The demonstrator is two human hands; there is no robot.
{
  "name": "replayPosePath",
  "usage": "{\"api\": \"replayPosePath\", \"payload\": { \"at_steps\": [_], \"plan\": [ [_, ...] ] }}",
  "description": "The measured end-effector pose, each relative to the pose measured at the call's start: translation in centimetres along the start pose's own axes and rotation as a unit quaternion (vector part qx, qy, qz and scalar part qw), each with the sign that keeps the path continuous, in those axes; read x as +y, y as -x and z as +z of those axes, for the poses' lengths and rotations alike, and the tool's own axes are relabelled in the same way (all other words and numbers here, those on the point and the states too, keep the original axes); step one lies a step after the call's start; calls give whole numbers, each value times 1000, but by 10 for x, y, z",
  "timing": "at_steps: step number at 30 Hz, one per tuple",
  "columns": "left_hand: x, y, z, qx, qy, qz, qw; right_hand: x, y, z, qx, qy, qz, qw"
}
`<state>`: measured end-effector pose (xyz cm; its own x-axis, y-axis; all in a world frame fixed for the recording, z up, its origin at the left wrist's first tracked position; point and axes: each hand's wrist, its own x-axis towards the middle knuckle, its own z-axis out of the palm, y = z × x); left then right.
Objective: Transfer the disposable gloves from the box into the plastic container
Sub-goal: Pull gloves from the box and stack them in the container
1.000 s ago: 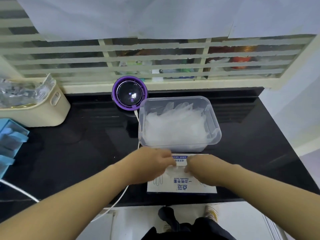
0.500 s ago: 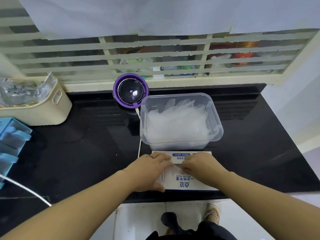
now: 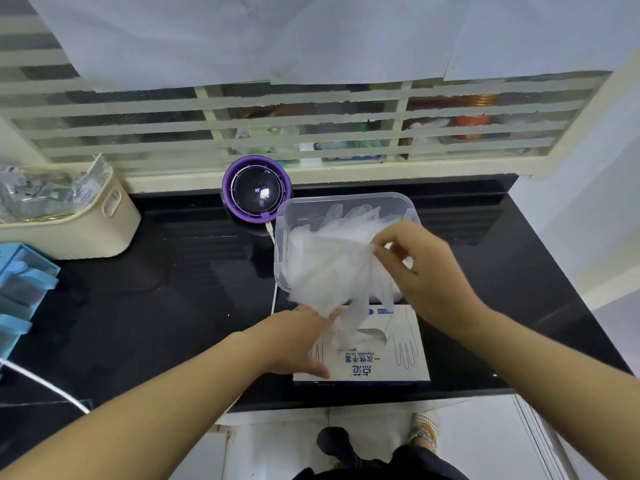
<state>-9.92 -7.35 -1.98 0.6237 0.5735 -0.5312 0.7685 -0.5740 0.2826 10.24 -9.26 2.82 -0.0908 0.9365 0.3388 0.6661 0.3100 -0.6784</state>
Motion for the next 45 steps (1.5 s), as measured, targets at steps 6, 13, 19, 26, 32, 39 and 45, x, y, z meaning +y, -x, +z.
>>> {"api": "replayPosePath", "payload": {
  "at_steps": [6, 13, 19, 26, 32, 39, 45],
  "plan": [
    [-6, 31, -63, 8, 373, 19, 928, -14, -28, -40, -40, 78, -27, 996],
    [-18, 43, -103, 77, 745, 89, 656, -25, -51, -57, -35, 218, -170, 960],
    [-5, 10, -110, 222, 655, 24, 722, -24, -77, -50, -22, 328, -235, 915],
    [-30, -35, -89, 333, 393, -158, 842, 29, -95, -3, -143, 352, -128, 916],
    [-36, -42, -81, 437, 5, -85, 895, 64, -100, 34, -188, 365, -112, 905],
    [-30, -75, -80, 52, -43, -68, 995, 81, -95, 53, -296, 313, -77, 899],
    [-31, -90, -71, 18, -110, -106, 988, 82, -85, 35, -392, 385, -43, 835]
  ]
}}
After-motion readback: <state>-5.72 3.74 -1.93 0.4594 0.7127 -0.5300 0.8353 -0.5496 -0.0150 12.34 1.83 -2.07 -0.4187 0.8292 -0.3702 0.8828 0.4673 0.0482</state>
